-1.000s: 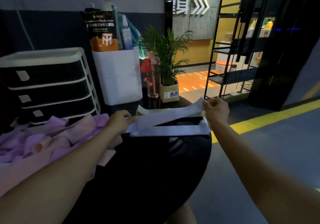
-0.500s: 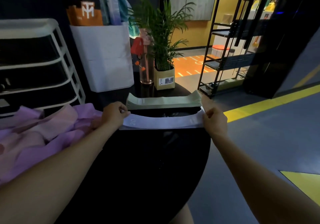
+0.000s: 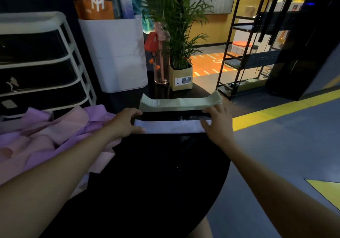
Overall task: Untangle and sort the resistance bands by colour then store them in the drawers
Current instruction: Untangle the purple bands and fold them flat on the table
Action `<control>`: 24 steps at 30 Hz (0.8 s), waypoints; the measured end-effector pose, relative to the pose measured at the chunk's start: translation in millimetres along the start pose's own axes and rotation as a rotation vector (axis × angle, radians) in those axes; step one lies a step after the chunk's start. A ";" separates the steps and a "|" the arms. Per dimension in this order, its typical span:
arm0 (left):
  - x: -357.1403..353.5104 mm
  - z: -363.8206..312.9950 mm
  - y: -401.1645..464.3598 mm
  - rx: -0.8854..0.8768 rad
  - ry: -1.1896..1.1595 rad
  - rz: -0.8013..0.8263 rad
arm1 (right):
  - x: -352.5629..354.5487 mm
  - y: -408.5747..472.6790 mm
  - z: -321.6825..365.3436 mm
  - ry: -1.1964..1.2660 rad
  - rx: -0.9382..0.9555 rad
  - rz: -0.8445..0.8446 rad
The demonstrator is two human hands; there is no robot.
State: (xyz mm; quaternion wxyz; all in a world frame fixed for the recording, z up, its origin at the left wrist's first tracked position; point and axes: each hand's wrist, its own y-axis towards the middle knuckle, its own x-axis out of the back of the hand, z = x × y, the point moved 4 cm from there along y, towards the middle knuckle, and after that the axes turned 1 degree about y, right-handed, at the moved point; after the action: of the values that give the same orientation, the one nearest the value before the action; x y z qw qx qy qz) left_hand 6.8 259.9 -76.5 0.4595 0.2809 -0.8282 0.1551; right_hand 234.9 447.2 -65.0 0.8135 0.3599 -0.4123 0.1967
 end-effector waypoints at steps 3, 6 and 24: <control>0.8 5.9 -7.2 -0.011 0.047 0.093 | -21.2 -4.9 32.8 -0.005 0.201 0.245; -0.9 15.4 -9.1 0.001 0.005 0.083 | -41.8 -11.2 39.9 -0.090 0.270 0.333; -5.5 18.7 -11.0 0.003 0.043 0.037 | -56.1 -15.4 35.0 -0.076 0.261 0.267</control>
State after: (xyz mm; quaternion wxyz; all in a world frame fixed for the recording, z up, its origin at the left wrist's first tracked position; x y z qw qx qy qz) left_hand 3.2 243.3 -91.0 0.4739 0.2627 -0.8229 0.1711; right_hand 193.2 409.6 -103.1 0.7106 0.4115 -0.4577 0.3409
